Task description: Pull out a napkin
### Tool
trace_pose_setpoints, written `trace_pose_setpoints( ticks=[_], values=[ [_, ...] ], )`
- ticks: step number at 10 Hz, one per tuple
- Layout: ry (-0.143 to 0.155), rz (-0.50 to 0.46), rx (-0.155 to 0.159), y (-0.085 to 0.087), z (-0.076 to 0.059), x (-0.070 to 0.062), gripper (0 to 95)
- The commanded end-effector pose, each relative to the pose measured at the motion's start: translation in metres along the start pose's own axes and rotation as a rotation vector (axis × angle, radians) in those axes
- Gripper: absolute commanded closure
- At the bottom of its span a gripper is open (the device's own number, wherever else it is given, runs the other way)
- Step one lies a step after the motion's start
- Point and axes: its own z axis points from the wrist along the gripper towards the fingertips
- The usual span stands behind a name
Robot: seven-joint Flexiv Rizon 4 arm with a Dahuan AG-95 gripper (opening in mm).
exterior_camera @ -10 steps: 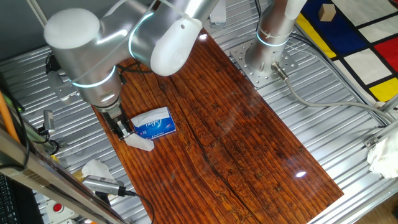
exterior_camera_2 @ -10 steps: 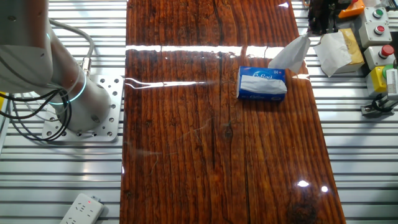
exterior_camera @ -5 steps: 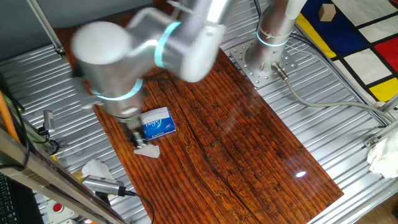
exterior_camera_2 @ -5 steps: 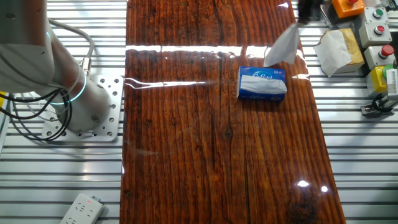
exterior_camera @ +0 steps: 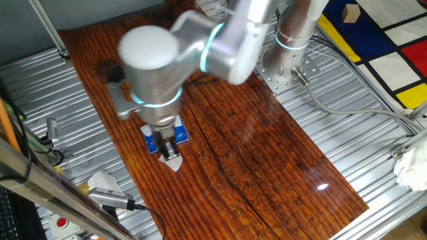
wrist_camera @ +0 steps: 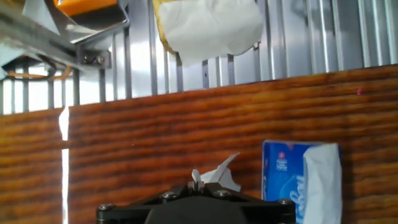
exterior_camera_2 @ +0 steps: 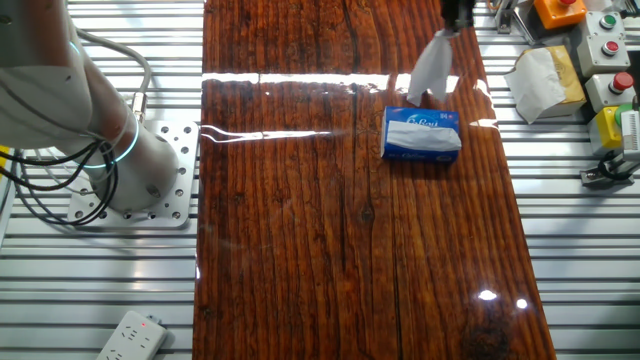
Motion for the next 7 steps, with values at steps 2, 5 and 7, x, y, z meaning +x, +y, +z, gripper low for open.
trace_pose_setpoints(
  ticks=[2, 5, 7],
  values=[
    [-0.003, 0.033, 0.004, 0.018, 0.010, 0.009, 95.0],
    [-0.011, 0.052, 0.003, 0.027, 0.014, 0.019, 95.0],
    [-0.021, 0.054, 0.000, 0.028, 0.016, 0.026, 95.0]
  ],
)
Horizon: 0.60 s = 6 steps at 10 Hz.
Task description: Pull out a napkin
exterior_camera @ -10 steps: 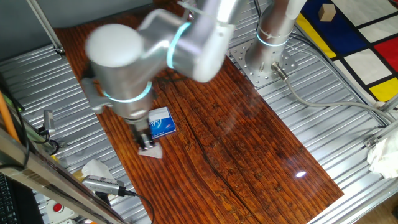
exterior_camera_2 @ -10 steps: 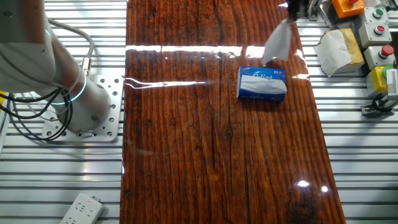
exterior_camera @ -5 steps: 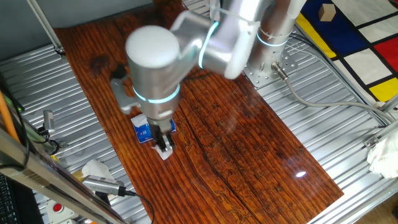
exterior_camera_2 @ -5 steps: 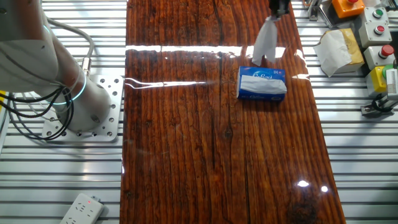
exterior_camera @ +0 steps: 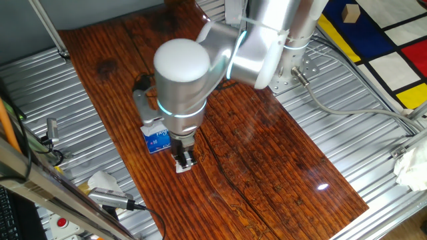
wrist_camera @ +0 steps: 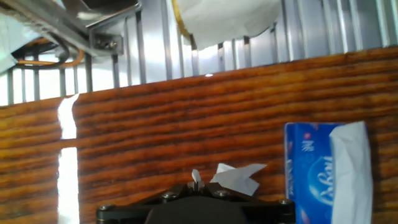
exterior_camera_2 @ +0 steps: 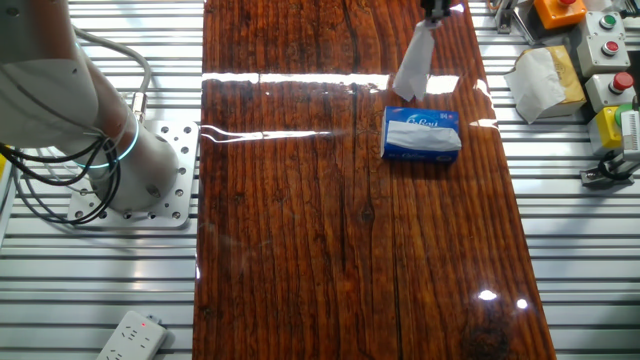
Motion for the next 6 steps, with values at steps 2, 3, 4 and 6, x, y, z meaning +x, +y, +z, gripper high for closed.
trace_pose_setpoints(
  ticks=[2, 3, 4, 6],
  values=[
    [-0.009, 0.010, -0.002, 0.0004, 0.0032, 0.0021, 95.0],
    [-0.009, 0.014, -0.002, 0.0004, 0.0034, 0.0021, 95.0],
    [-0.008, 0.018, -0.002, 0.0004, 0.0035, 0.0021, 95.0],
    [-0.008, 0.031, -0.002, 0.0003, 0.0036, 0.0020, 95.0]
  ],
)
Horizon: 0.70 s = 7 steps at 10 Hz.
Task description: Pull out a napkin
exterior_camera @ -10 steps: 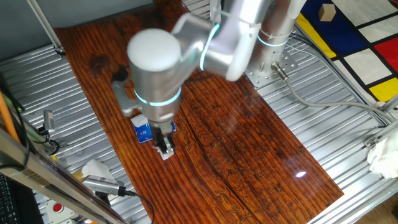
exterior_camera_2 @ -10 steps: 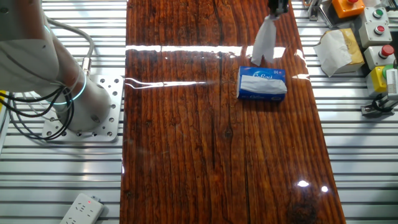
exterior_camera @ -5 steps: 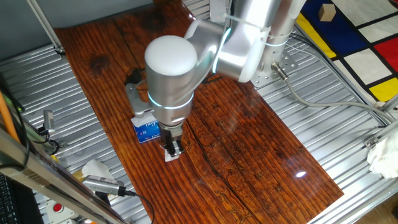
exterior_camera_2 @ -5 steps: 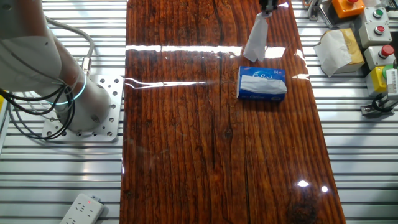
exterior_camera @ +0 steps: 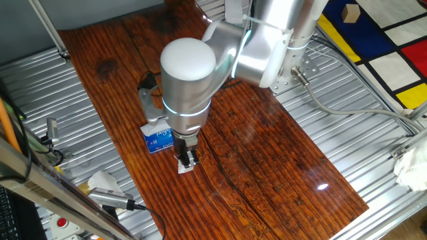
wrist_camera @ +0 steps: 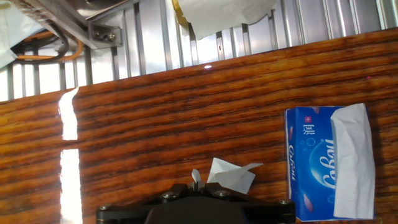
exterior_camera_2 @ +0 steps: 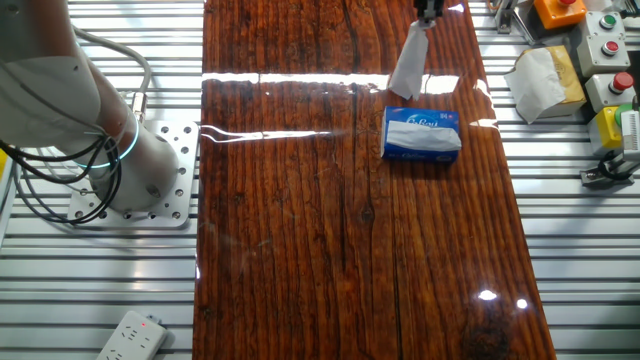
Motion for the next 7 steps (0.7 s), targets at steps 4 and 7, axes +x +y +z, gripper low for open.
trace_pose_setpoints(
  ticks=[4, 7],
  values=[
    [-0.004, -0.001, -0.005, -0.0004, -0.0001, 0.0002, 57.0],
    [-0.014, -0.008, -0.010, -0.0005, 0.0003, 0.0001, 38.0]
  ],
)
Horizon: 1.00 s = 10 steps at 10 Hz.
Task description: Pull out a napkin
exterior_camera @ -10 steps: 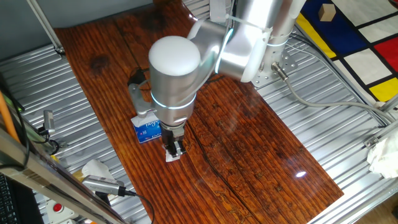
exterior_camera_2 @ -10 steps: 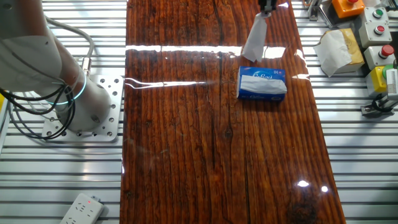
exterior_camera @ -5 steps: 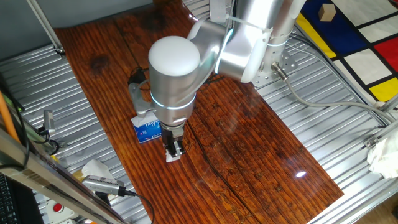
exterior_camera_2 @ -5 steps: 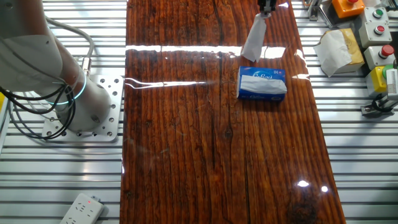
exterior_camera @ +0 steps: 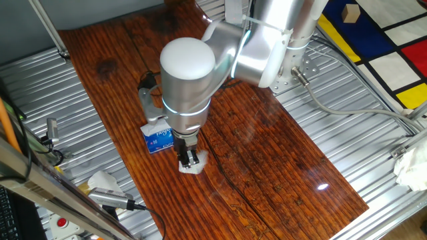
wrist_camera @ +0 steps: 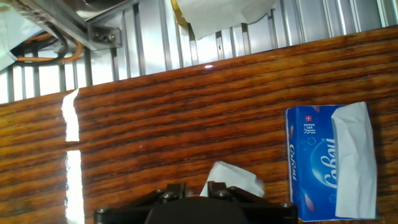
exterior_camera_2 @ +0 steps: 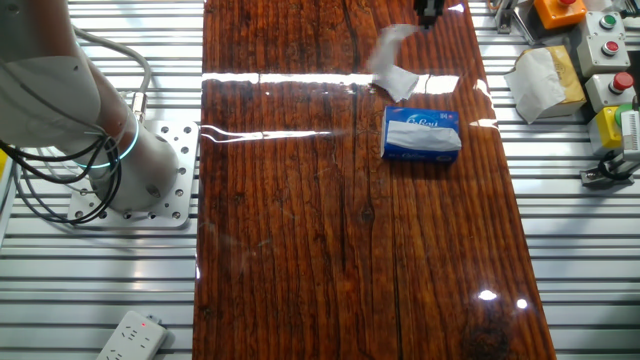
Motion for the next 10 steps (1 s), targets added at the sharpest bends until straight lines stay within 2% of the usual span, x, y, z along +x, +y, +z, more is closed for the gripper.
trace_pose_setpoints(
  ticks=[1, 3, 4, 6, 7, 9, 10],
  values=[
    [-0.011, -0.021, 0.006, -0.0009, 0.0008, -0.0002, 38.0],
    [-0.018, -0.041, 0.013, -0.0027, 0.0040, -0.0014, 38.0],
    [-0.023, -0.052, 0.013, -0.0053, 0.0072, -0.0020, 57.0],
    [-0.022, -0.072, 0.021, -0.0082, 0.0072, -0.0028, 57.0],
    [-0.020, -0.080, 0.025, -0.0084, 0.0071, -0.0028, 76.0],
    [0.004, -0.078, 0.031, -0.0082, 0.0072, -0.0028, 76.0],
    [0.010, -0.088, 0.033, -0.0081, 0.0069, -0.0027, 95.0]
  ],
)
